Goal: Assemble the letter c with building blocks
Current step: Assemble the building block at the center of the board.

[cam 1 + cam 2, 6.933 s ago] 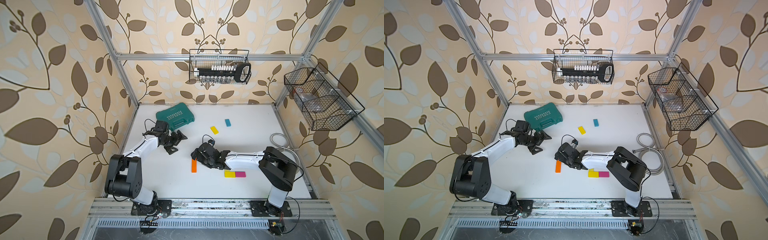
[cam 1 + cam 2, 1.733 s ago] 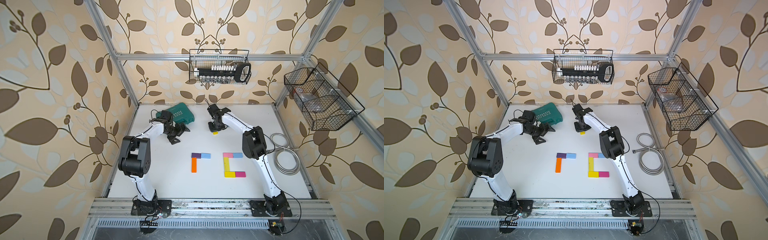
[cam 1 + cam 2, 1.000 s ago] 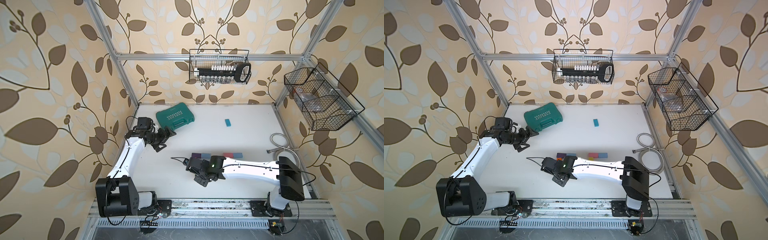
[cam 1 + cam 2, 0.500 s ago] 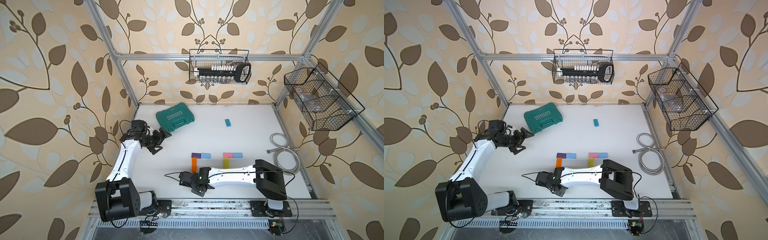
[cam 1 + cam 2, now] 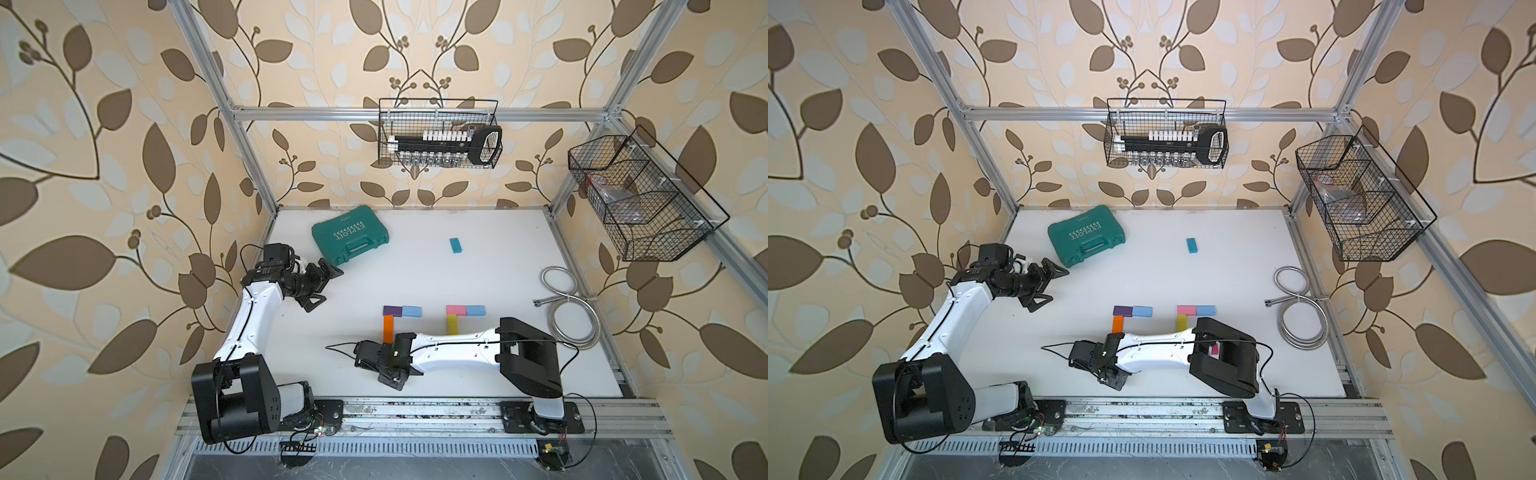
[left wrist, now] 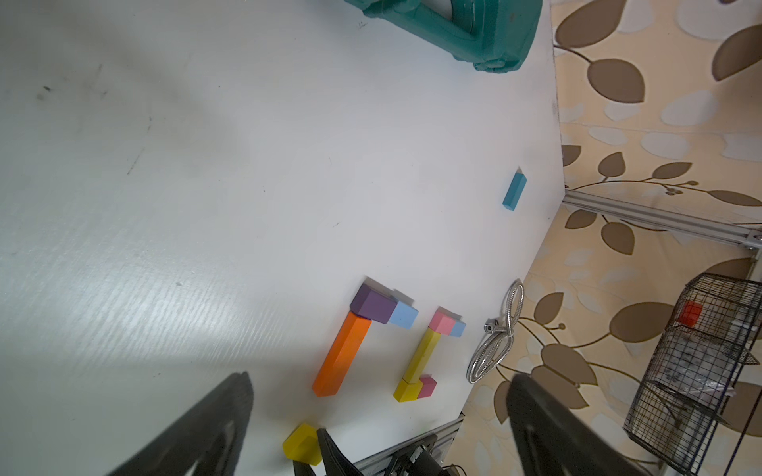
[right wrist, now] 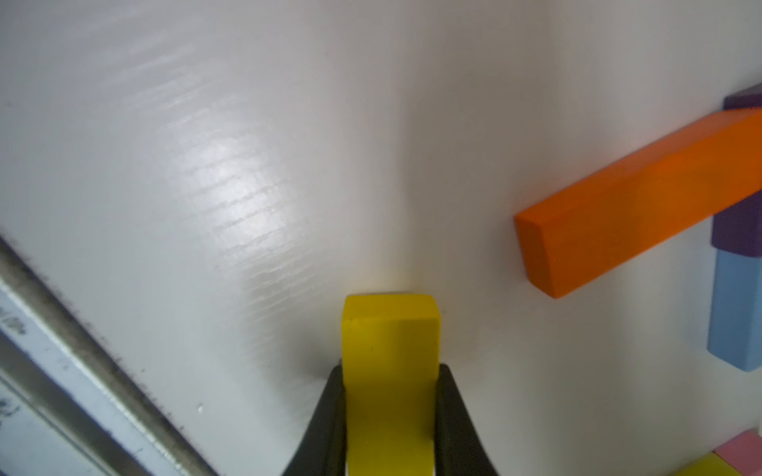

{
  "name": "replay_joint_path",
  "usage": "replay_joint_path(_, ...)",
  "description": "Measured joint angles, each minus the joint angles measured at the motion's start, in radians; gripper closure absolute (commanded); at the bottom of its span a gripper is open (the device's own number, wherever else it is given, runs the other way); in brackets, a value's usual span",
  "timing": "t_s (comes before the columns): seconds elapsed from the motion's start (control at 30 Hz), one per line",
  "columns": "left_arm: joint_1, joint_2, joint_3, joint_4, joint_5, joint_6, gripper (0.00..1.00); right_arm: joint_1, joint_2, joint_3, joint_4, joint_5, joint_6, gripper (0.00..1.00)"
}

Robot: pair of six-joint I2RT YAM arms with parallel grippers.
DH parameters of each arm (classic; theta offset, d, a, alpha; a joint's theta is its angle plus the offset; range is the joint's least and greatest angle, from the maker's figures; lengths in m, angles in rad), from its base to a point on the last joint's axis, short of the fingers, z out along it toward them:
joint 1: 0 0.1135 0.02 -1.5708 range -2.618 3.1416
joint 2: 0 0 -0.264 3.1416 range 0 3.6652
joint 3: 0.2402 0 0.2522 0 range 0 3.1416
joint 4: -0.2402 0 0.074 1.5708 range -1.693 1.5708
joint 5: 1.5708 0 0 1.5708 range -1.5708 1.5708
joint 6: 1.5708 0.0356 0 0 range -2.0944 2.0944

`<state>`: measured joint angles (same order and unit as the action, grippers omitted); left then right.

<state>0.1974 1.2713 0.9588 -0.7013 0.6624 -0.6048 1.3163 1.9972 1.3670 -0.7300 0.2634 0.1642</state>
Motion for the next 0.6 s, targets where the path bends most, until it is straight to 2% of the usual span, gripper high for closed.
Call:
replay_joint_path(0.4,0.000,0.000,-0.016,0.018,0.016,-0.005,0.01,-0.010,-0.046,-0.022,0.002,0.018,0.016,0.26)
replay_joint_path(0.6,0.000,0.000,-0.016,0.025,0.019,-0.005,0.01,-0.010,-0.113,-0.072,0.008,0.029,0.049,0.22)
